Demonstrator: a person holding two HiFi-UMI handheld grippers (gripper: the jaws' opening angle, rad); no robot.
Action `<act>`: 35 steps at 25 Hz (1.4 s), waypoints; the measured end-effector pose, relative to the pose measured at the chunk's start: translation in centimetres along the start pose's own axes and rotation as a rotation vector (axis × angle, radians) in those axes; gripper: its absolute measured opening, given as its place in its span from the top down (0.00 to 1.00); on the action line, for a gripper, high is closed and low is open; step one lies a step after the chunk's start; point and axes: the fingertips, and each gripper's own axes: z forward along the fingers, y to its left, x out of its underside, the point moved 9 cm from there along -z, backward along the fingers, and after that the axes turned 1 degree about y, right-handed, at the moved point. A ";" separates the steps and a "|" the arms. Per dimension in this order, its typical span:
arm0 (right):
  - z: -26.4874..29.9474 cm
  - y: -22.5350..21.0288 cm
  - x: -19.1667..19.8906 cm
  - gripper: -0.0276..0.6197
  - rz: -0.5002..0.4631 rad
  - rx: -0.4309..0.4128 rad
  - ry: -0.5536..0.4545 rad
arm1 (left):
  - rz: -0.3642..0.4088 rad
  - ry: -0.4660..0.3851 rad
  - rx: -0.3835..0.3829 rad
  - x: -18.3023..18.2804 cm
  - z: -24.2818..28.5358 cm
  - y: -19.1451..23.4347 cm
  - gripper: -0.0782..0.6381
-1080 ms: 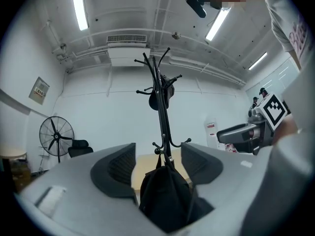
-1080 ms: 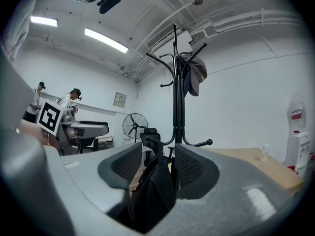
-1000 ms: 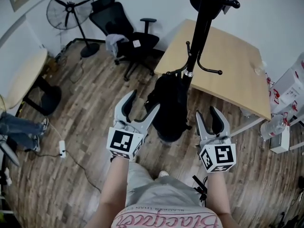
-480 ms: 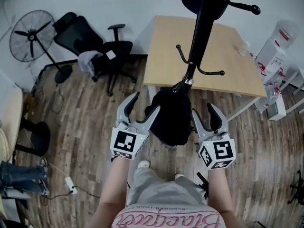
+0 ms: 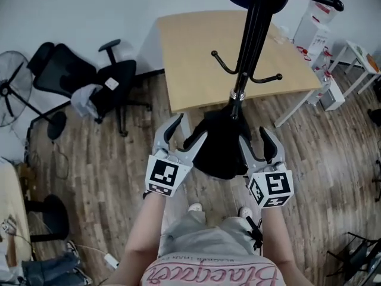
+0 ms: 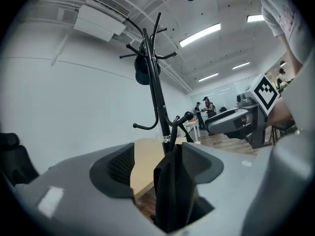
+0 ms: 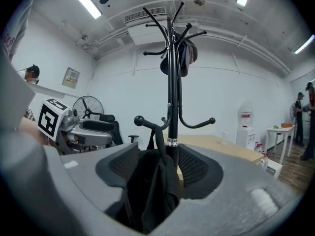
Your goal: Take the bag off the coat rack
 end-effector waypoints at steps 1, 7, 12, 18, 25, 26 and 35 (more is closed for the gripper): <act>0.1 0.3 0.4 0.57 0.009 0.021 0.009 | 0.000 0.006 0.025 0.4 0.3 0.2 0.46; 0.7 1.4 2.9 0.53 0.049 0.125 0.068 | -0.008 0.066 0.133 3.0 2.4 0.6 0.48; 1.3 1.0 5.3 0.53 0.061 0.183 0.138 | -0.017 0.133 0.177 4.9 4.1 0.0 0.48; 2.3 0.8 8.4 0.52 0.105 0.241 0.223 | -0.063 0.210 0.206 8.1 5.6 0.0 0.48; 3.8 0.2 11.4 0.51 0.113 0.296 0.307 | -0.148 0.320 0.261 12.3 7.0 -0.9 0.48; 4.1 0.1 11.7 0.51 0.111 0.298 0.309 | -0.155 0.329 0.265 12.8 7.3 -1.0 0.48; 5.7 -1.1 13.5 0.50 0.106 0.245 0.325 | -0.175 0.317 0.317 14.1 10.0 -1.3 0.53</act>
